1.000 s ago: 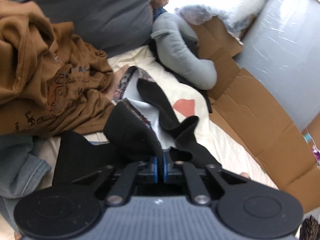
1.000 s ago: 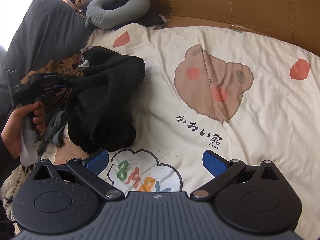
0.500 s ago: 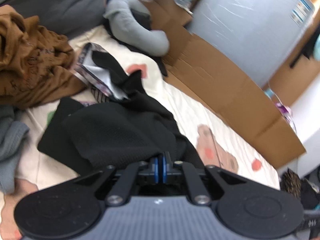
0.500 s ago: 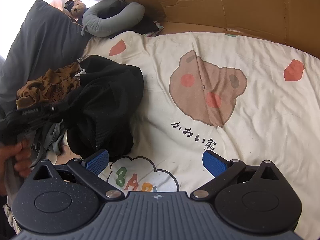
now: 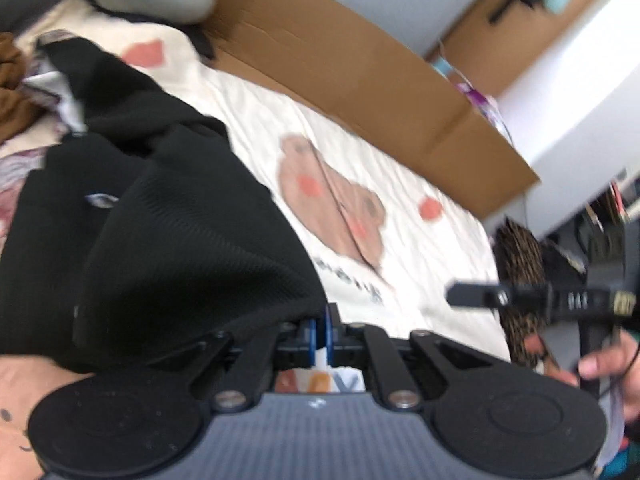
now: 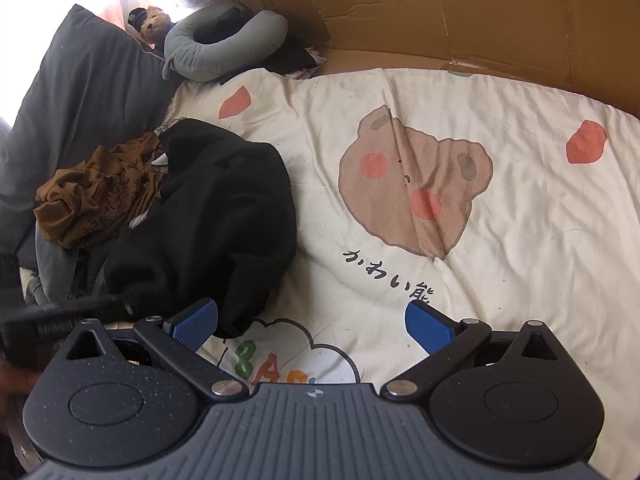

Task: Fold clothes
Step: 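Pull the black garment out of the pile with the left gripper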

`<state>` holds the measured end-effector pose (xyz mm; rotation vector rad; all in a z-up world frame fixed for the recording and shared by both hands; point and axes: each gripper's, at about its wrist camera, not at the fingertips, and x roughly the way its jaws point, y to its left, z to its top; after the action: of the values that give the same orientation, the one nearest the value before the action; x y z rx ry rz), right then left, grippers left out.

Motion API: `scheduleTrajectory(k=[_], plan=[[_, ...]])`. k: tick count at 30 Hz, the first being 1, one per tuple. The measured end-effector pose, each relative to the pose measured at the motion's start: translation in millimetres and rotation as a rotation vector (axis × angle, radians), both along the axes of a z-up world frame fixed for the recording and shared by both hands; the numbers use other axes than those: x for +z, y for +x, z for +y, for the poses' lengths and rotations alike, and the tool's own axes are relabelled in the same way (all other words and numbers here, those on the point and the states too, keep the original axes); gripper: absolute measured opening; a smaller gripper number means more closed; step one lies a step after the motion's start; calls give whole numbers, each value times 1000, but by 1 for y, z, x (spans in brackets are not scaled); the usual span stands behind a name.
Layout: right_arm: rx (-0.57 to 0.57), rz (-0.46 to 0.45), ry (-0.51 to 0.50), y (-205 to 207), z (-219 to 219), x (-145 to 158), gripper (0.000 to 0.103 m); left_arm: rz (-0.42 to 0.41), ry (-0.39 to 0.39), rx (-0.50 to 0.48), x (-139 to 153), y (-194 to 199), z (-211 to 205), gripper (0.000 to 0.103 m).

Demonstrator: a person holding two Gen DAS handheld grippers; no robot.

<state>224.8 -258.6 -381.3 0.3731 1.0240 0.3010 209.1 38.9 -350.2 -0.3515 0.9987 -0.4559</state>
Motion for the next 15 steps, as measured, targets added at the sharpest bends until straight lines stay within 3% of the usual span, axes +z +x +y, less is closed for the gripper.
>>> scheduleTrajectory(k=[11,15], plan=[[9,14,21,-1,-2,-3,102,47,-26,-192,-5,-7,-42,6],[-2,22,21,-2,-6,-5,102,-20,25,-189,18,-7,-36,10]])
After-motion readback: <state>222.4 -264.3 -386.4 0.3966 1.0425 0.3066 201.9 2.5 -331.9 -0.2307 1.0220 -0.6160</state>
